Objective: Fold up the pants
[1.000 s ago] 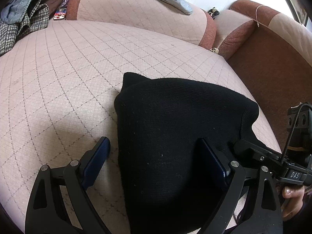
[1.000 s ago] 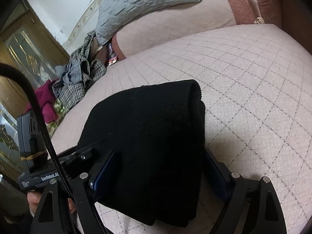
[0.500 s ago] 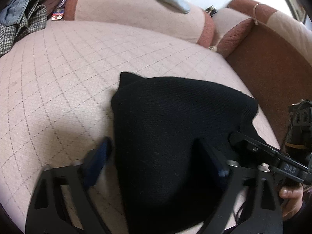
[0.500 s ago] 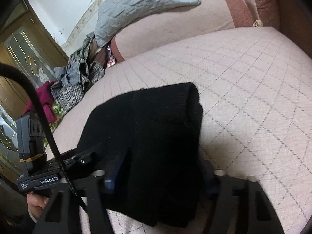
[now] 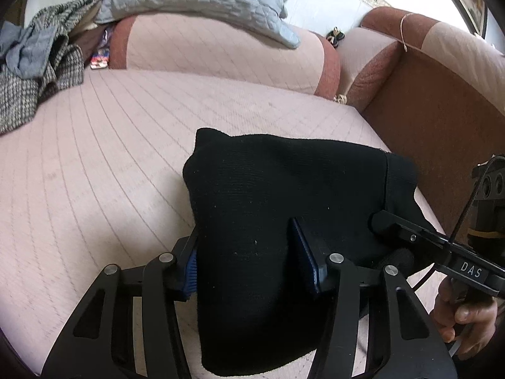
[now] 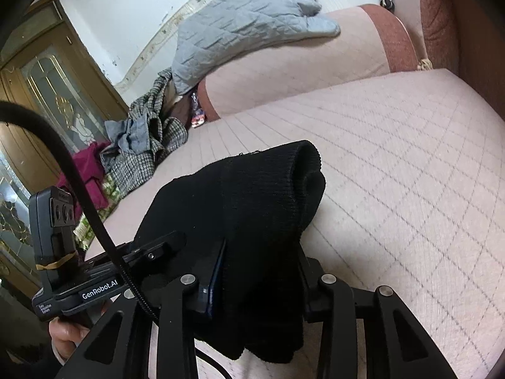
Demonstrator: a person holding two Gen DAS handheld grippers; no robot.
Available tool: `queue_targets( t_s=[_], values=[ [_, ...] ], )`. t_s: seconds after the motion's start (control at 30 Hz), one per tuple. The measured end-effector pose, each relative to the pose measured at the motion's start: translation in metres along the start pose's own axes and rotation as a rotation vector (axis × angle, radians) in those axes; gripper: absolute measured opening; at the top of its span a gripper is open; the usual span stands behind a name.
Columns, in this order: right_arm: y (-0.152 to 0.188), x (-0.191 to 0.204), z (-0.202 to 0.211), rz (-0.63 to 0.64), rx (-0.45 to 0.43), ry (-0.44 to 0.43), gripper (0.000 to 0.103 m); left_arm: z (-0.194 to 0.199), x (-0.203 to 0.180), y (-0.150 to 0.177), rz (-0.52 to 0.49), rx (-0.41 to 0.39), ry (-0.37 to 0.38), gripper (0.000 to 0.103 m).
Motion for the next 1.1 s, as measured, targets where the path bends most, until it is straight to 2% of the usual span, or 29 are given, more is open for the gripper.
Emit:
queue_targets(
  t_s=[0.27, 0.47, 0.73, 0.87, 0.93, 0.97, 1.03, 1.1],
  values=[
    [-0.038, 0.025, -0.005, 0.022, -0.052, -0.026, 0.036, 0.015, 0.010, -0.042, -0.035, -0.042, -0.047, 0.052],
    [-0.059, 0.035, -0.021, 0.027, -0.067, -0.029, 0.036, 0.010, 0.023, -0.064, -0.055, -0.056, -0.078, 0.052],
    [-0.068, 0.030, -0.059, 0.001, -0.036, -0.021, 0.036, -0.018, 0.052, -0.072, -0.024, -0.040, -0.105, 0.052],
    [-0.057, 0.018, -0.102, -0.033, 0.035, 0.028, 0.037, -0.056, 0.080, -0.061, -0.002, 0.021, -0.163, 0.052],
    [-0.044, 0.009, -0.125, -0.015, 0.099, 0.098, 0.041, -0.074, 0.091, -0.048, 0.005, 0.079, -0.193, 0.053],
    [-0.038, 0.005, -0.131, -0.008, 0.108, 0.123, 0.047, -0.077, 0.094, -0.046, 0.003, 0.076, -0.193, 0.055],
    [-0.039, 0.002, -0.125, -0.017, 0.073, 0.117, 0.054, -0.072, 0.096, -0.047, -0.002, 0.036, -0.184, 0.067],
    [-0.039, -0.002, -0.118, -0.013, 0.078, 0.126, 0.058, -0.067, 0.100, -0.046, 0.009, 0.048, -0.182, 0.069]
  ],
)
Point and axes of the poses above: each gripper's, at about its wrist camera, not at the fingertips, and z roughly against the way its jaws point, x to its left, y to its underside, the point moved 10 cm from there along -z, roughly the way its jaws point, and after that the axes turned 10 degrees about y, right-handed, at the moved point
